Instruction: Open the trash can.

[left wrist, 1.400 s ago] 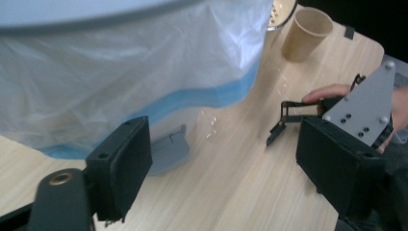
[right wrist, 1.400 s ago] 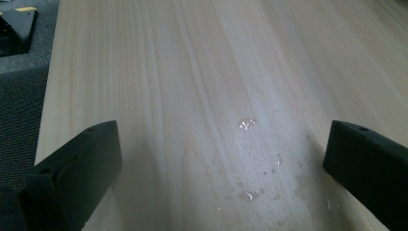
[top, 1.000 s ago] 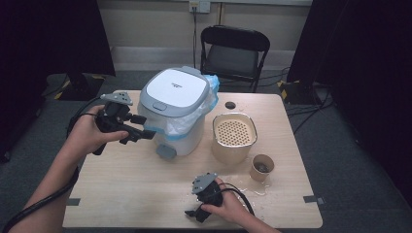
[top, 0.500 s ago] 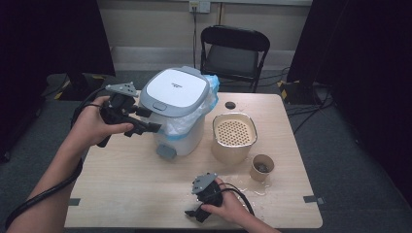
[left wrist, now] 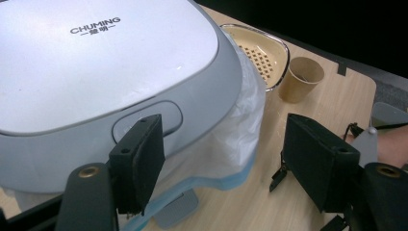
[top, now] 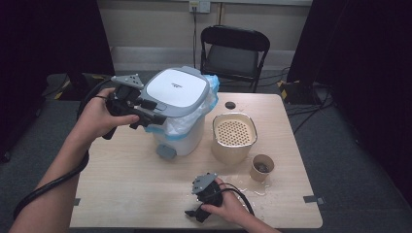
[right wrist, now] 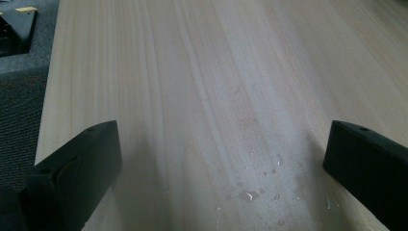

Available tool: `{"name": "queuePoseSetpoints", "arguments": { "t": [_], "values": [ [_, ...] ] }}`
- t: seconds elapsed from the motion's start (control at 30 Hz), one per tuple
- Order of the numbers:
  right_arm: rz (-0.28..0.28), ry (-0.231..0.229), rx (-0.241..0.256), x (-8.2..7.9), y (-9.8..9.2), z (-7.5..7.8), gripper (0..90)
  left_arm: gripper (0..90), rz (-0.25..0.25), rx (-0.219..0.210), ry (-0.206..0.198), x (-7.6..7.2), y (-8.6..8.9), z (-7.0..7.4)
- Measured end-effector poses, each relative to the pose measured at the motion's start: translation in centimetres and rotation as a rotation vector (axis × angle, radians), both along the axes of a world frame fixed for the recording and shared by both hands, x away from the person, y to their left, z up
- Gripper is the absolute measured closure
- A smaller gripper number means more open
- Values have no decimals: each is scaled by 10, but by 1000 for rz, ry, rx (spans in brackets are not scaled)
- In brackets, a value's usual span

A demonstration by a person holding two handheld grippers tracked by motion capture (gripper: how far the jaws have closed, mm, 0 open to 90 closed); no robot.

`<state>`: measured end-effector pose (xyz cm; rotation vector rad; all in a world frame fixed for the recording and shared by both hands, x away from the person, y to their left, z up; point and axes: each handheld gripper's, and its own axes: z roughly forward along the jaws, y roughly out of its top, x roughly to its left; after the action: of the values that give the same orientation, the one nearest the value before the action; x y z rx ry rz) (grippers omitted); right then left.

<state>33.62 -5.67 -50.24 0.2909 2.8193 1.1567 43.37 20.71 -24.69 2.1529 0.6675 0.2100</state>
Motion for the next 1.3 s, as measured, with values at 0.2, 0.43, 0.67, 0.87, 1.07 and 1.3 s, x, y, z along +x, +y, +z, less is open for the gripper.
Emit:
{"name": "queuePoseSetpoints", "arguments": {
  "t": [0.2,0.43,0.67,0.87,1.07,1.3],
  "values": [
    [-1,1,0,0,0,0,0,289,18,17,-10,12,-4,-4],
    [0,1,0,0,0,0,0,244,22,29,-11,15,-8,-5],
    [0,0,0,0,0,0,0,472,38,77,-32,14,-8,-1],
    [1,-1,0,0,0,0,0,629,80,75,-22,17,-4,0],
    [1,-1,0,0,0,0,0,735,111,90,-23,19,-5,1],
    [0,0,-1,0,0,0,0,842,149,99,-20,20,-4,0]
  ]
}}
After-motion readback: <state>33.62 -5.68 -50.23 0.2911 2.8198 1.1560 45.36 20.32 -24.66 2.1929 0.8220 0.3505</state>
